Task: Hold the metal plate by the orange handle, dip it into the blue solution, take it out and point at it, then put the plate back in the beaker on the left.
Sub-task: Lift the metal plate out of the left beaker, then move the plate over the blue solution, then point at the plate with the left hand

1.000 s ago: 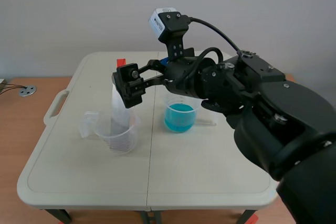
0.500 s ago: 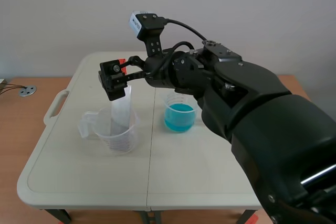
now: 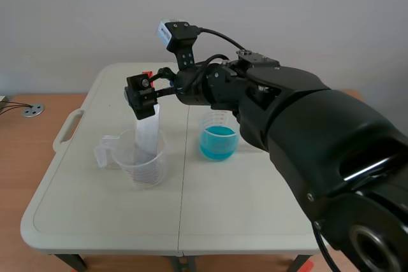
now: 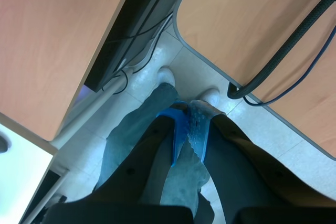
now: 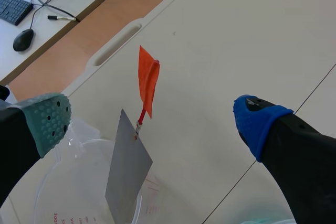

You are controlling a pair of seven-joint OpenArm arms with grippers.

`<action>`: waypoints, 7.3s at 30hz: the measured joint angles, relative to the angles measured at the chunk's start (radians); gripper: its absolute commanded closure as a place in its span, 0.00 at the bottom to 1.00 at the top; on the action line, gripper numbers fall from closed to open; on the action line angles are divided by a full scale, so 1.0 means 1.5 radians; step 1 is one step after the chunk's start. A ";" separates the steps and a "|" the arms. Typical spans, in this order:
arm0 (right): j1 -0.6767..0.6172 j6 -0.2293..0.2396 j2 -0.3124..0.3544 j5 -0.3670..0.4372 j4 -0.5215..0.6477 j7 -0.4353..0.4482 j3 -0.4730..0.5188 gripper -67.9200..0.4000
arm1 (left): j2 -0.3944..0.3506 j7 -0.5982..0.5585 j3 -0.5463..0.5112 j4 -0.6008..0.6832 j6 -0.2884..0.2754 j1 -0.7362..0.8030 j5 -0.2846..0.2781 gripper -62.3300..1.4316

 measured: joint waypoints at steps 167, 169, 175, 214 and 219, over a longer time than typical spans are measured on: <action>-0.163 0.187 0.347 0.143 0.600 -0.006 0.155 0.97 | 0.046 -0.122 0.223 0.001 -0.190 -0.680 -0.115 0.96; -0.163 0.187 0.347 0.143 0.600 -0.006 0.155 0.97 | 0.069 -0.097 0.253 0.001 -0.190 -0.719 -0.115 0.96; -0.163 0.187 0.347 0.143 0.600 -0.009 0.155 0.97 | 0.163 -0.047 0.317 -0.045 -0.190 -0.827 -0.115 0.96; -0.164 0.187 0.347 0.143 0.591 -0.008 0.155 0.98 | 0.367 -0.039 0.399 -0.270 -0.196 -1.020 -0.063 0.96; -0.164 0.187 0.347 0.143 0.591 -0.008 0.155 0.97 | 0.367 -0.039 0.399 -0.270 -0.196 -1.020 -0.063 0.96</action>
